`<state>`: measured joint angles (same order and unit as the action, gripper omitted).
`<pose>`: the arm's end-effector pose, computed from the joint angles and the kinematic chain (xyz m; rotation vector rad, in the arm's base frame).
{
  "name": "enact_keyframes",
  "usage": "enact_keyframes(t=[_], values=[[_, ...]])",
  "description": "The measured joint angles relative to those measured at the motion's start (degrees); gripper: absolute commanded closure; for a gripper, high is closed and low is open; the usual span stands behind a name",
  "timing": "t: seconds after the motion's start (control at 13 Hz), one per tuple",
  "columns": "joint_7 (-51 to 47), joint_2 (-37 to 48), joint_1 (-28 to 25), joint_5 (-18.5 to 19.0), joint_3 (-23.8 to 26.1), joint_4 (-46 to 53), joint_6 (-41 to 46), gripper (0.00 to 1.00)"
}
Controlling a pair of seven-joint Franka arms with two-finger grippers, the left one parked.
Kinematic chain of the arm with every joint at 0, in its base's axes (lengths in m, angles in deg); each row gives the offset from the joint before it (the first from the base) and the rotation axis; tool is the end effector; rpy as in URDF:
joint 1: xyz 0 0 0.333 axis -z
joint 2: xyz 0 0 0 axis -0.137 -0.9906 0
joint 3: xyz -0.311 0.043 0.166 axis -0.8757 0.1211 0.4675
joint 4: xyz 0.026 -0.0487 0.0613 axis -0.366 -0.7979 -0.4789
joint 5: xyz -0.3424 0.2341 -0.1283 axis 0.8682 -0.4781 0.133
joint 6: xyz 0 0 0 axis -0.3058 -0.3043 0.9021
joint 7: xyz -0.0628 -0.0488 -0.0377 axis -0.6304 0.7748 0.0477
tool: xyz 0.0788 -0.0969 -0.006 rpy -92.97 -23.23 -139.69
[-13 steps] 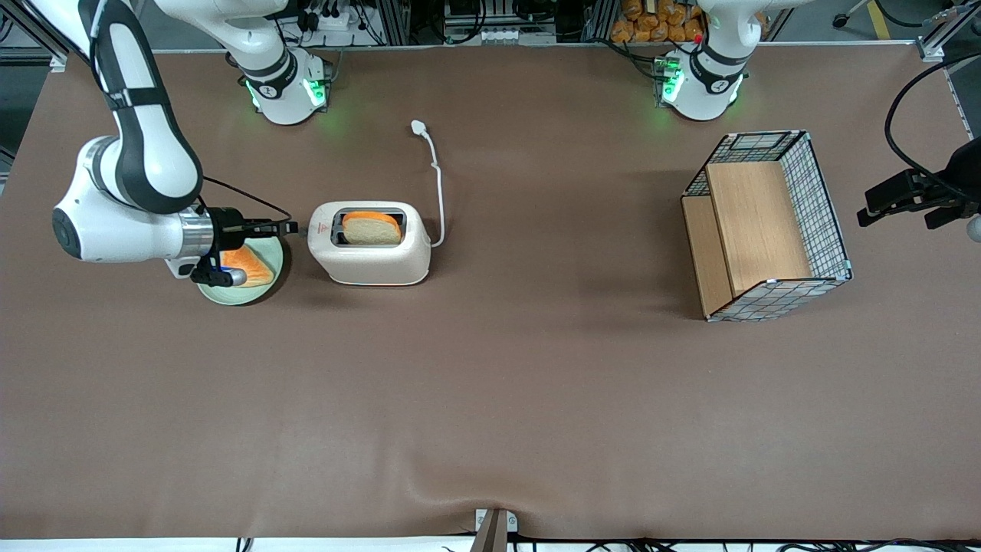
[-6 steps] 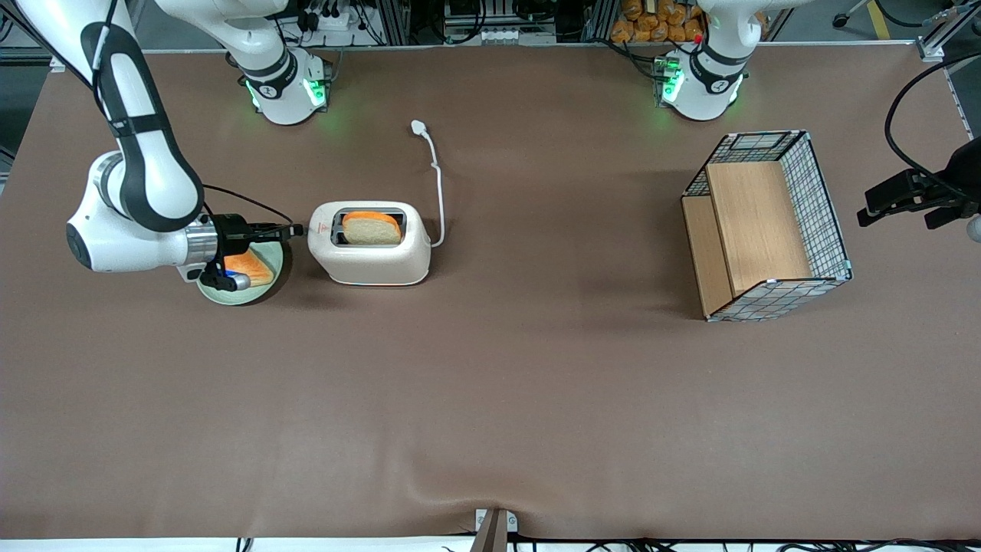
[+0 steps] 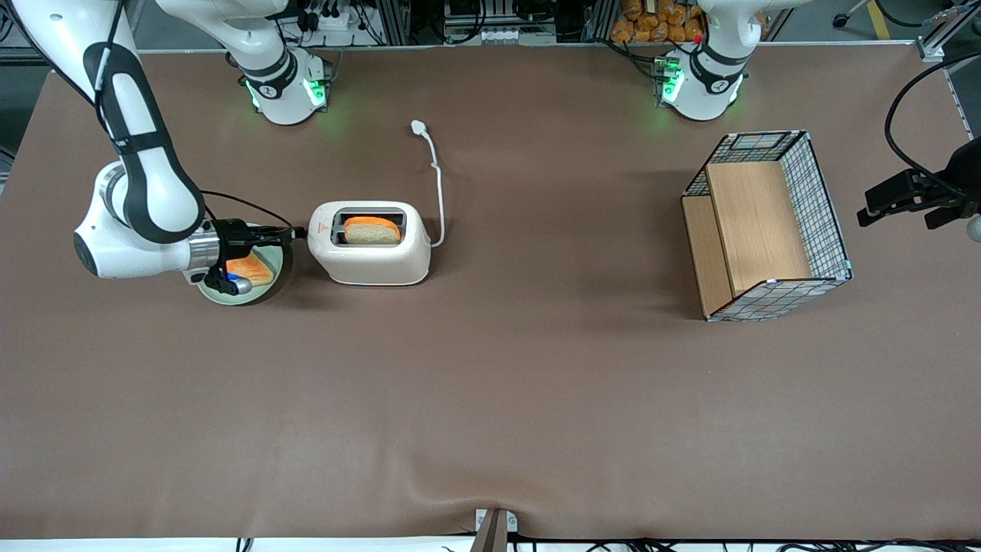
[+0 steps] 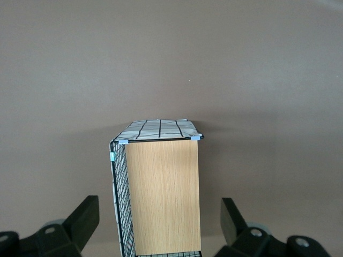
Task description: Press toaster button with right arm
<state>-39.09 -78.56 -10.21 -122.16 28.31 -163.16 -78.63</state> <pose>0.5381 0.0405 0.2440 -2.4453 0.2761 0.6993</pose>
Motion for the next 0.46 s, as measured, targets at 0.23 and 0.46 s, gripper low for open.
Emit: enact_keyframes(t=[0.23, 0.46], values=[[0.0, -1.5, 0.0, -0.8, 0.0, 0.0, -0.1, 1.0], [0.3, -2.7, 0.0, -1.4, 0.0, 0.0, -0.9, 1.0]])
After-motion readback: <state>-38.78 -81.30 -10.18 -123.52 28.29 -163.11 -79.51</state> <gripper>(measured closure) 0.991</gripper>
